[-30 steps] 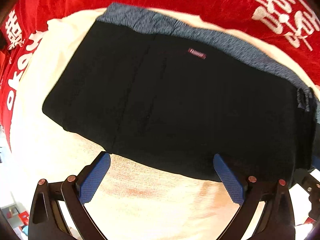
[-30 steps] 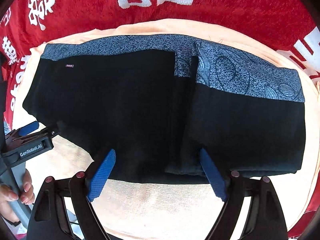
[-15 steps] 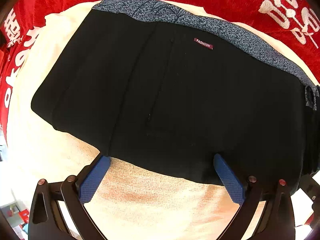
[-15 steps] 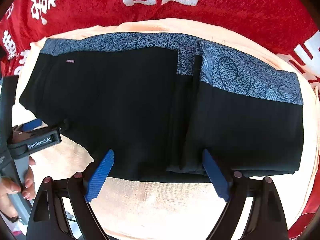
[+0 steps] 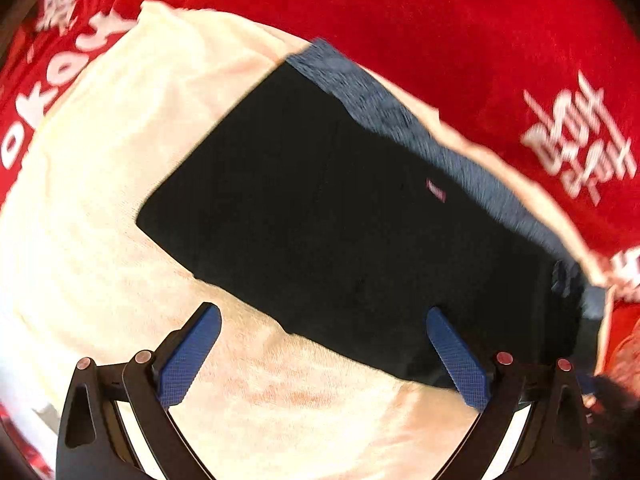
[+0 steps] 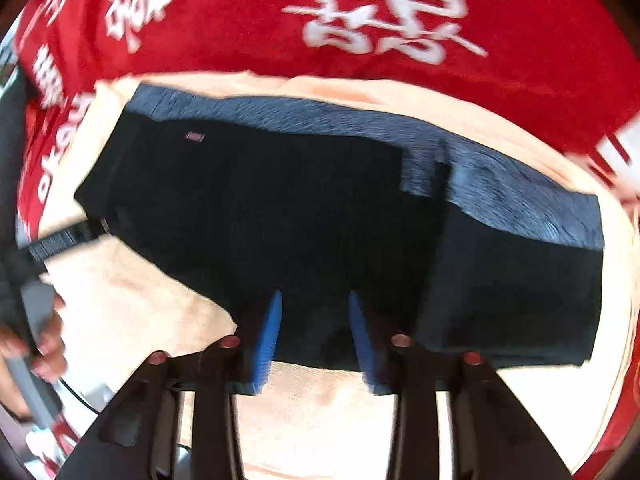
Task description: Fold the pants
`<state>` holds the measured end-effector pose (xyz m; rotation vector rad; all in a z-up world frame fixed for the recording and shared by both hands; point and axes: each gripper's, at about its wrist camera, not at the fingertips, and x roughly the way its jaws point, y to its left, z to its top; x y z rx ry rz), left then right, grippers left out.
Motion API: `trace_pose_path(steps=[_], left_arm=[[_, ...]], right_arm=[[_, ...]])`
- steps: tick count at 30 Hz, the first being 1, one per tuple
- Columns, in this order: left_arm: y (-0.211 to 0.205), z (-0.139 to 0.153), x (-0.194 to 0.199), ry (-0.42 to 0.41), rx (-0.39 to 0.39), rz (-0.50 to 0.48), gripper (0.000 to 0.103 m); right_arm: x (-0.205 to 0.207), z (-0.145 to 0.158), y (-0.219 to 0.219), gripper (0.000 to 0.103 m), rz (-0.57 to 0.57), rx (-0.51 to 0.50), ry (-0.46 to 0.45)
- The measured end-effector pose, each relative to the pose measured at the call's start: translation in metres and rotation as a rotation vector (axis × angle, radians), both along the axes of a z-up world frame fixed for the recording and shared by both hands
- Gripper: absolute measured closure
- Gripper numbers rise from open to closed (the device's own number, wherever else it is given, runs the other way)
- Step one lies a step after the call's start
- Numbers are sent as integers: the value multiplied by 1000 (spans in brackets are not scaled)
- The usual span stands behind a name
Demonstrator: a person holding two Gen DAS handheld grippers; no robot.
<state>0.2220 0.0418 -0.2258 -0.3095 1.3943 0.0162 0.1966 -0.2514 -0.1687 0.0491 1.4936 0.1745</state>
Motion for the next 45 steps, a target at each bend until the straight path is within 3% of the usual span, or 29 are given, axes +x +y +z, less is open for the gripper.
trace_pose_path(steps=[5,11,13,18,24,33,34,35,37,39,41,43,45], left_arm=[[47,3,17,-23,-123,81,0],[84,-12,3,-26,-266,198,0],[74,-5,-9,-32,-265,188,0],[49,-4,10,-53,-272,153,0],[49,-5,9,-90,-385,198,0],[34,-12,12,-101,-354,180,0],[34,-10,13,-101,-370,188,0],[34,-4,15,-117,-457,201,0],[32,8,17,-178,-502,204,0],[23,4,24,-172,-437,169,0],[19,-18,29,-89,-392,193,0],[18,-16,30,-104,-377,218,0],[12,-8,32,-95,-299,213,13]], right_arm=[[-2,-39,4,65,5,21,119],[-3,-42,-7,57,-36,102,100],[-3,-43,-5,52,-29,102,100],[-2,-47,19,39,40,40,88],[-3,-47,23,38,56,42,81],[-1,-48,17,38,34,71,84],[-4,-47,15,38,32,73,83],[-5,-45,7,38,32,78,82],[-5,-45,4,38,25,91,79],[-6,-44,-1,38,17,107,76],[-7,-44,-5,38,20,112,76],[-10,-43,-9,38,21,113,80],[-5,-39,-13,38,6,131,106]])
